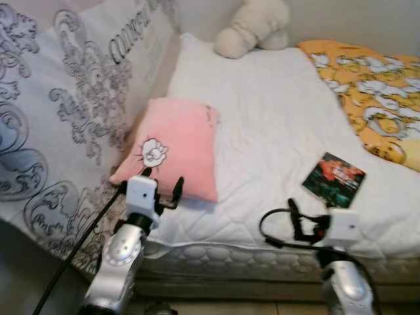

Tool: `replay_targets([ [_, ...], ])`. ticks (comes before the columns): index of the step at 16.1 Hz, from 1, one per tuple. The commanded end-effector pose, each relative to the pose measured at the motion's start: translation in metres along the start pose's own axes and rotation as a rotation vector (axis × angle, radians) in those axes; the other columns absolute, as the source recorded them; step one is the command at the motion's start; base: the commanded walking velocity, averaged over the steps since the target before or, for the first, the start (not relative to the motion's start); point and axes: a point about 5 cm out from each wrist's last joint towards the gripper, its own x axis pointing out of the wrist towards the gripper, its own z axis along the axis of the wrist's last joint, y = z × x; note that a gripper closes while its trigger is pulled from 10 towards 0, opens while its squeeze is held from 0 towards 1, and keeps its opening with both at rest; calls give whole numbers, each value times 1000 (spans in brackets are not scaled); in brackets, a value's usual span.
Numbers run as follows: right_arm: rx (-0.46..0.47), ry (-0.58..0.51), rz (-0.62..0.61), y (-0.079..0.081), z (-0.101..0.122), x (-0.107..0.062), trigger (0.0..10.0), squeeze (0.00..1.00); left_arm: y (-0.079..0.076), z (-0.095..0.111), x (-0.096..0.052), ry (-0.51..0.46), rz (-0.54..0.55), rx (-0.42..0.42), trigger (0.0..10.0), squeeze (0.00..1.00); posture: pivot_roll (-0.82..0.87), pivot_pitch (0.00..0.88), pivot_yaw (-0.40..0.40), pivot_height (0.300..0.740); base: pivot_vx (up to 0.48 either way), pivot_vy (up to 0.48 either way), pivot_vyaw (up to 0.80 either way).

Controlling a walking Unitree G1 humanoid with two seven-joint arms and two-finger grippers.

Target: Clean up the room

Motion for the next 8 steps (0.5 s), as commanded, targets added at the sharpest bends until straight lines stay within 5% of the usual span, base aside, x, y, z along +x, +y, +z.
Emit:
replay_targets([
  [1,-38,6,12,3,4,7,10000,1000,-4,6,3,-13,-26,-6,10000,0,90,0,-53,740,0,-480,0],
  [2,-67,6,15,3,5,9,10000,820,-4,6,4,-11,-26,-7,10000,0,89,0,-53,740,0,-480,0],
  [3,-77,8,25,4,6,12,10000,0,-5,6,5,-19,-20,6,10000,0,88,0,-51,740,0,-480,0],
  [8,-101,-31,47,13,18,31,10000,0,-1,11,20,-18,34,-37,10000,0,86,0,-43,740,0,-471,0],
])
